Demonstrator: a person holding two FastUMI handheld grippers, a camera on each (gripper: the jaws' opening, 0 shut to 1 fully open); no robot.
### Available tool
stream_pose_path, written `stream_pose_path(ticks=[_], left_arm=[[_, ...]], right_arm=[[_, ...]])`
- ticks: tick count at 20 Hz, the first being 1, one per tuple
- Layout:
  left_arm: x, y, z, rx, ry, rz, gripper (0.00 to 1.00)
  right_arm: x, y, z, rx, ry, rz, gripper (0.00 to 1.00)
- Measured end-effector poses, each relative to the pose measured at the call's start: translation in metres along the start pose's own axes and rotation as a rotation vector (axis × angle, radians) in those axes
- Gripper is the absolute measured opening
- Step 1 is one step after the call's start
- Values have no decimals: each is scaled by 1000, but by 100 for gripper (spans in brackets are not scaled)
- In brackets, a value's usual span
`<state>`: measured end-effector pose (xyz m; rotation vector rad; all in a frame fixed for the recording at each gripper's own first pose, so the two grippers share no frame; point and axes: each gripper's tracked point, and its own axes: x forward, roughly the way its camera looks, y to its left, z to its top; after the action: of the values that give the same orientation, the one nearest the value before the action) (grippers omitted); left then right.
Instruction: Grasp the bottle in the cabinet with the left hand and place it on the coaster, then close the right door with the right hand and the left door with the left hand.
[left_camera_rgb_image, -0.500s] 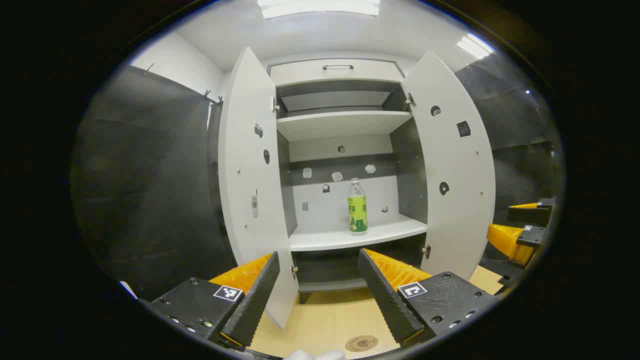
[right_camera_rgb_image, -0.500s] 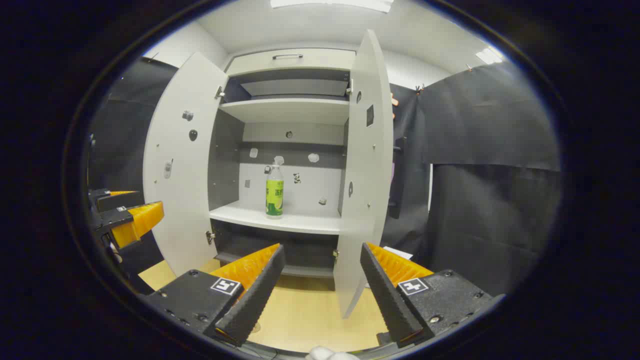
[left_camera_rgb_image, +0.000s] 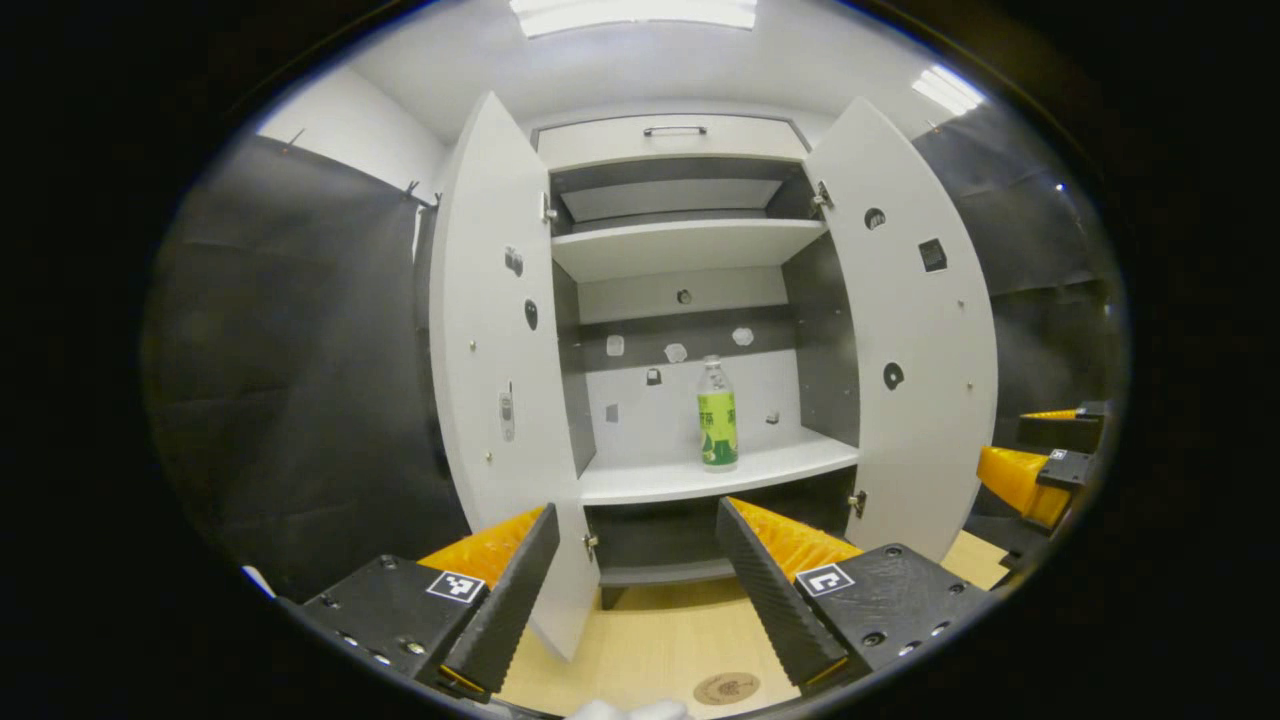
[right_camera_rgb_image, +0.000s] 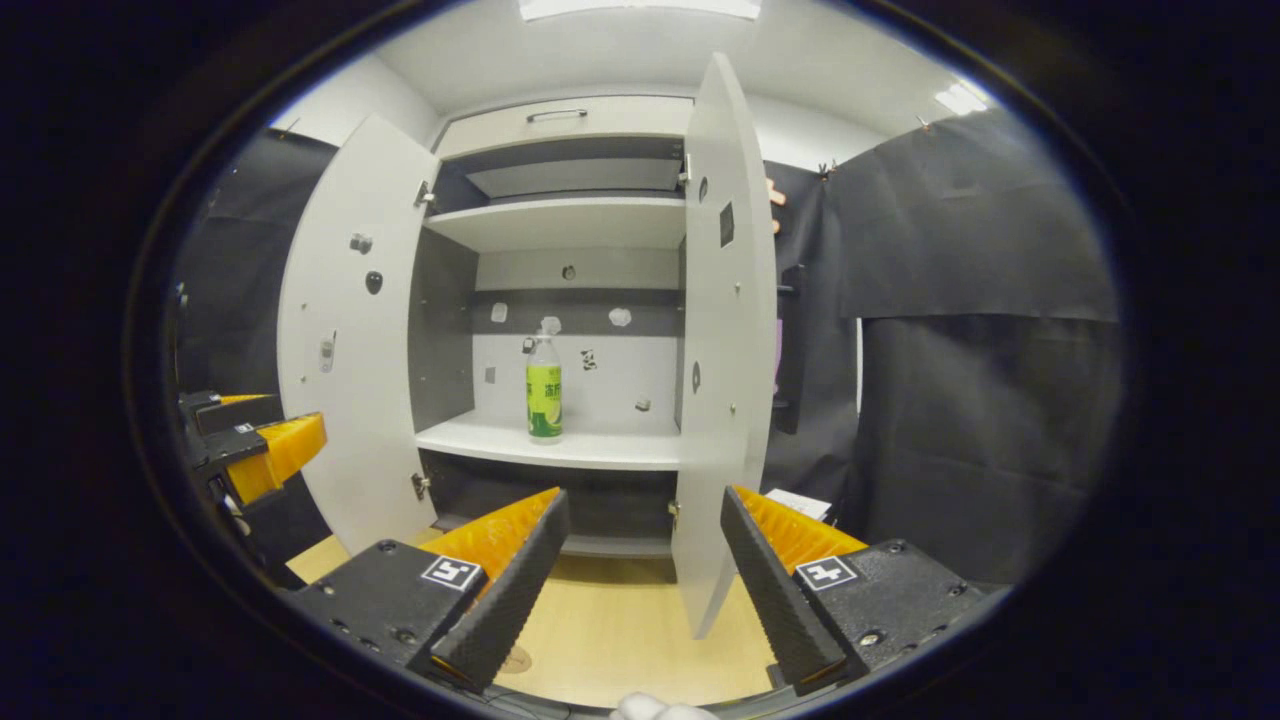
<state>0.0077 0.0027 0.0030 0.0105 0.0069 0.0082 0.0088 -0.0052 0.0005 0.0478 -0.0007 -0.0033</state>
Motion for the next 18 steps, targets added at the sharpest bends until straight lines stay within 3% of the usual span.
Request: stream_pose_path(ticks=[11,18], left_arm=[[25,-2,0,-9,11,9,97],[82,-9,6,-27,17,-19,97]], right_arm=[[17,-14,9,2,-1,-12,100],[23,-21,25,-3,2,-31,99]])
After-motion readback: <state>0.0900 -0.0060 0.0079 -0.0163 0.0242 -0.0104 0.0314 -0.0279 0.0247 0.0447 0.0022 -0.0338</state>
